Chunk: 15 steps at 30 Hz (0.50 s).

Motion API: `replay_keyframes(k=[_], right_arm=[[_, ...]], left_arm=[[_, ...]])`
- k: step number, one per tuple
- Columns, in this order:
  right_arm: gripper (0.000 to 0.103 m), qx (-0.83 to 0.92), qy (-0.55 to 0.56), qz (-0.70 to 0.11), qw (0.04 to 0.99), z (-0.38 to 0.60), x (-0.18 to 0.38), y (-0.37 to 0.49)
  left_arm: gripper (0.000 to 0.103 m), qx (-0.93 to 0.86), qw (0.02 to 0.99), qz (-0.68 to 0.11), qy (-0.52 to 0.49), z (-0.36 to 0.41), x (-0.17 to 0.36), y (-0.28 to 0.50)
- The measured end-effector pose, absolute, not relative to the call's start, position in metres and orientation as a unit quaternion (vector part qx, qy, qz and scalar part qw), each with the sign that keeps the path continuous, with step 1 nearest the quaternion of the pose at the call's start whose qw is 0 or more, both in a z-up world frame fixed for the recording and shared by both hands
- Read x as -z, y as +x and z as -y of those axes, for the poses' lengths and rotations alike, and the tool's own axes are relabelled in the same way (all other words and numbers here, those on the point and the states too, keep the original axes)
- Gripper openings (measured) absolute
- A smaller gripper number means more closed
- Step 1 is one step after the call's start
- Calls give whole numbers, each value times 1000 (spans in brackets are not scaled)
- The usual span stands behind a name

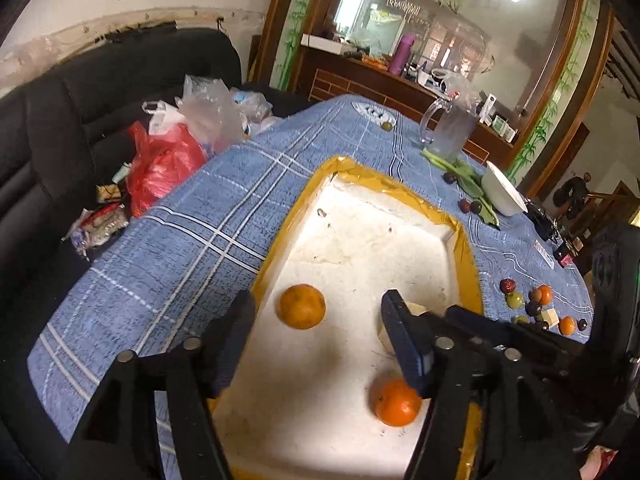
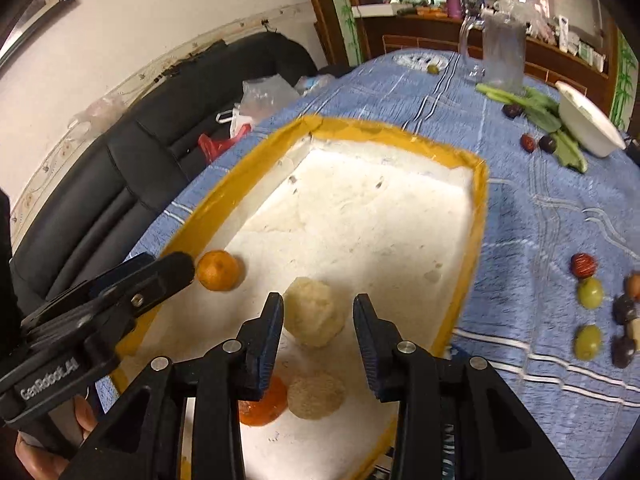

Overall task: Organize fruits
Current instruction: 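Lower the mandarin and cake piece into the tray and open both tools, then withdraw both tools from the tray back over the table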

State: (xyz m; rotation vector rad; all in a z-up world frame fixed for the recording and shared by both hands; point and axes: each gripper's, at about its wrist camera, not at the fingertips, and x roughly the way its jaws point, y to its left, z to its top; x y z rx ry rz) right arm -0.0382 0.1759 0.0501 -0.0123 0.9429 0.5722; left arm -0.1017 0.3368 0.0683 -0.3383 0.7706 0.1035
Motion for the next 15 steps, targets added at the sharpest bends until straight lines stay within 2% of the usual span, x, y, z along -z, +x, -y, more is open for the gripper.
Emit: replay_keyframes(k=[7, 11, 15], right_arm=[[40, -255, 26, -412, 874, -114, -83, -78], [49, -220, 22, -388, 895, -57, -100, -113], [49, -161, 23, -367, 916, 7, -124, -139]], left_arm=[[73, -50, 927, -343, -140, -303, -97, -135], [73, -28, 937, -329, -115, -266, -116, -150], [79, -11, 950, -304, -74, -224, -135, -171]])
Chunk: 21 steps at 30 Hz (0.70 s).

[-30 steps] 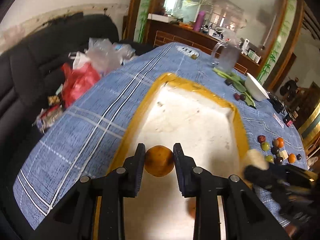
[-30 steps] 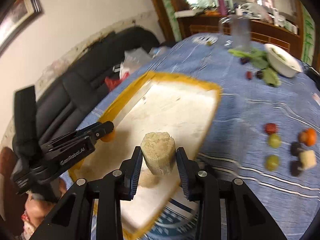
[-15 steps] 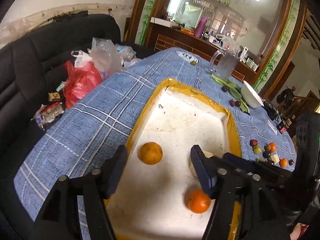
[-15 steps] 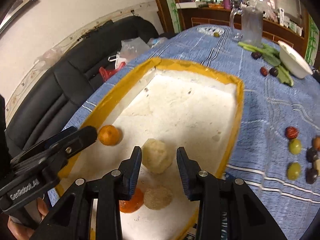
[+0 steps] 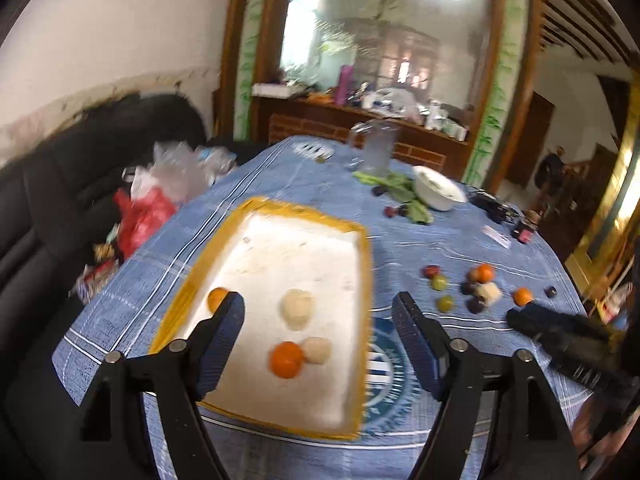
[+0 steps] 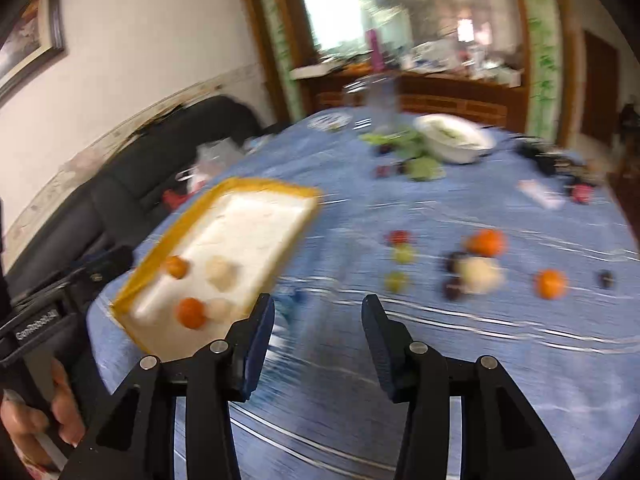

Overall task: Organize fruits
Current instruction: 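Withdraw both tools from the tray back over the table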

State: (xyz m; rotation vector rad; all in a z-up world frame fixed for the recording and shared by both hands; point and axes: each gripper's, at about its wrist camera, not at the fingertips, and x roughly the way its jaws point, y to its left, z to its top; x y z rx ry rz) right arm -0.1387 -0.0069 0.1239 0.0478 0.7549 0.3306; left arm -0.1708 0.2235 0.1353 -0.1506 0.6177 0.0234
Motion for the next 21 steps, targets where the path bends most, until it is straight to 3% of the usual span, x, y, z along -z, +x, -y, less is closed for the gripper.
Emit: replay_keyframes(k=[4, 15, 21], right_arm=[[49, -108, 32, -330, 937, 65, -168, -163], [79, 14, -12, -179, 984, 150, -313, -219], [89, 21, -16, -183, 983, 149, -298, -206]], left_arm=[[85, 0, 959, -281, -40, -191, -156, -192], [90, -1, 969, -246, 21, -142, -185, -203], [90, 11, 962, -271, 25, -132, -171, -184]])
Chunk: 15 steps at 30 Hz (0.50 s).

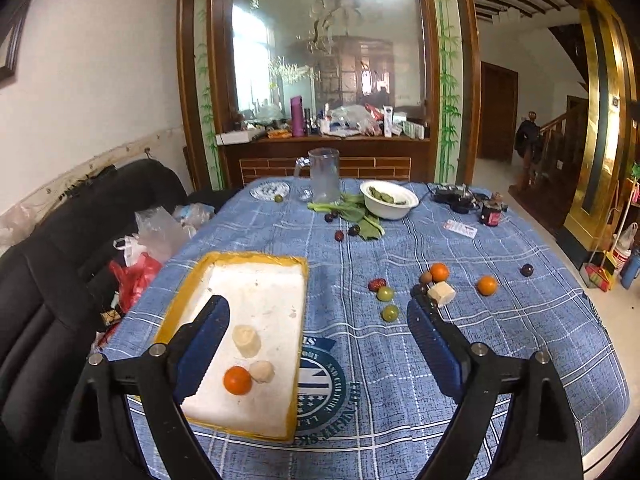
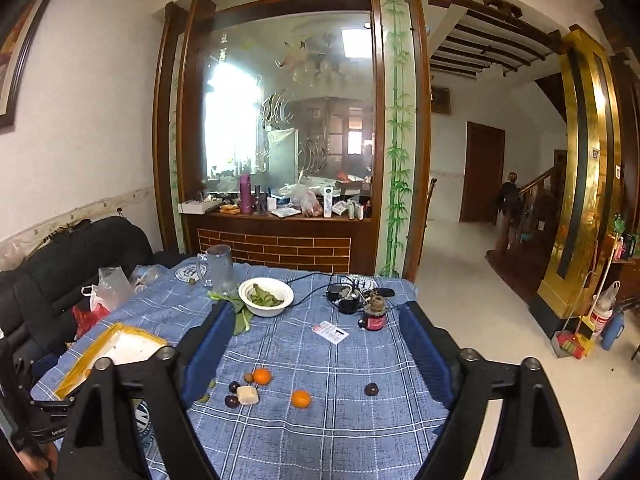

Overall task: Organize fruits
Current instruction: 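Withdraw both tools from the tray back over the table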

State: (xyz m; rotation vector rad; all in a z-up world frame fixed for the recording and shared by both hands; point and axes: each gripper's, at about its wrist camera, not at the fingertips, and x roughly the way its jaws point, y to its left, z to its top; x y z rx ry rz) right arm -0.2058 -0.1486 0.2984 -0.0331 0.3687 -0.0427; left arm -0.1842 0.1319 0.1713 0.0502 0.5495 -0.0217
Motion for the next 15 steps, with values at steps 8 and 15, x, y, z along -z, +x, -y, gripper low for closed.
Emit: replay_keyframes(k=[8, 15], right_arm=[[89, 8, 8, -280, 960, 156, -210, -143], [70, -16, 87, -393, 916, 180, -104, -70]], left_arm=[[90, 27, 948, -318, 4, -138, -142, -150], [90, 49, 933, -356, -20, -133, -116, -116]])
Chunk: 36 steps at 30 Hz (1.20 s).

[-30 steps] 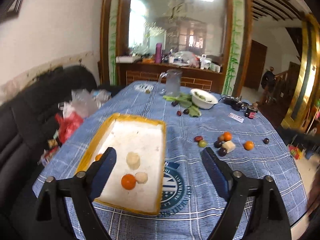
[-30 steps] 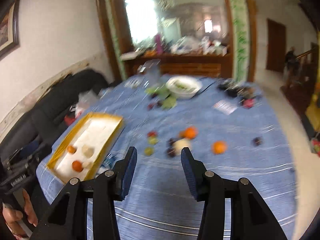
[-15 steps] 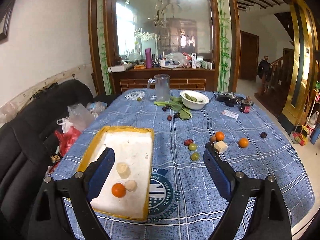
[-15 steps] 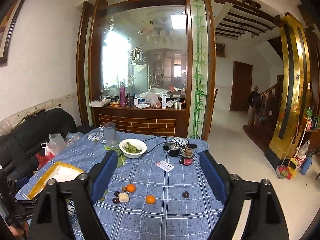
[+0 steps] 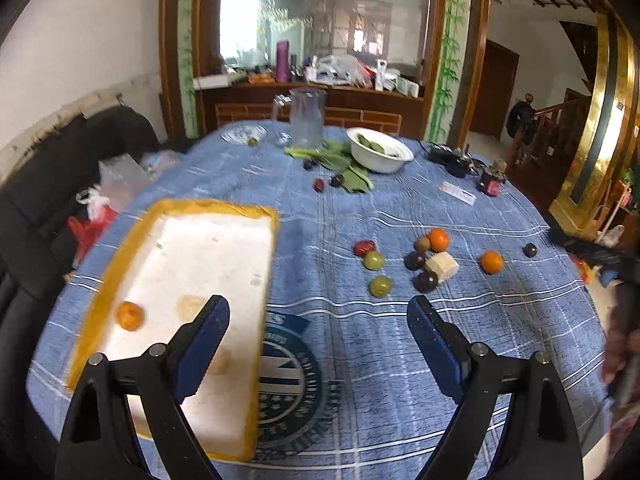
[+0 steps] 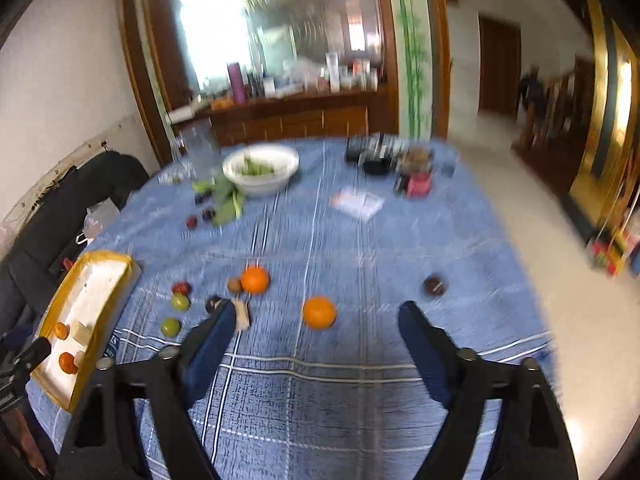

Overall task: Organize fruits
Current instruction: 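Withdraw both tools from the tray back over the table, then grasp a mandarin with the right tool while the left tool grasps a tan cube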

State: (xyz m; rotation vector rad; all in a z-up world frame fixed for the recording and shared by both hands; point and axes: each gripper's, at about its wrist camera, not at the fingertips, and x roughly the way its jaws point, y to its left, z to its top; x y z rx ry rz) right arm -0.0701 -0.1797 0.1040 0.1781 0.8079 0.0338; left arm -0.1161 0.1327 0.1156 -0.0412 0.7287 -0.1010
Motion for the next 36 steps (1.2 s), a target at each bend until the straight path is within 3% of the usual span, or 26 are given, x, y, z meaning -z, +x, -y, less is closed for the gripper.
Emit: replay_keyframes(k=[3, 11, 13, 15, 19, 24, 31, 36], right_arm=[[59, -23, 116, -424, 898, 185, -69, -43], [58, -23, 128, -454, 881, 189, -21, -3], [56, -23, 117, -453, 884, 188, -20, -1], [45, -26, 110, -452, 885, 186, -20, 1], [36, -40, 102, -448, 887, 180, -18, 3], [35, -44, 112, -449, 885, 184, -18, 0], [35, -43, 149, -453, 878, 198, -19, -3], [35, -42, 158, -454, 876, 202, -19, -3]], left_arm=[[90, 63, 930, -363, -18, -121, -107, -103], [90, 138, 914, -382, 14, -65, -81, -73], [89, 156, 910, -383, 31, -48, -74, -64], [89, 166, 908, -382, 49, -33, -69, -54], [89, 200, 898, -383, 86, -1, -59, -32], [88, 237, 890, -369, 124, 23, -54, -14], [66, 261, 865, -383, 191, 46, -30, 12], [40, 247, 853, -378, 262, 55, -11, 10]])
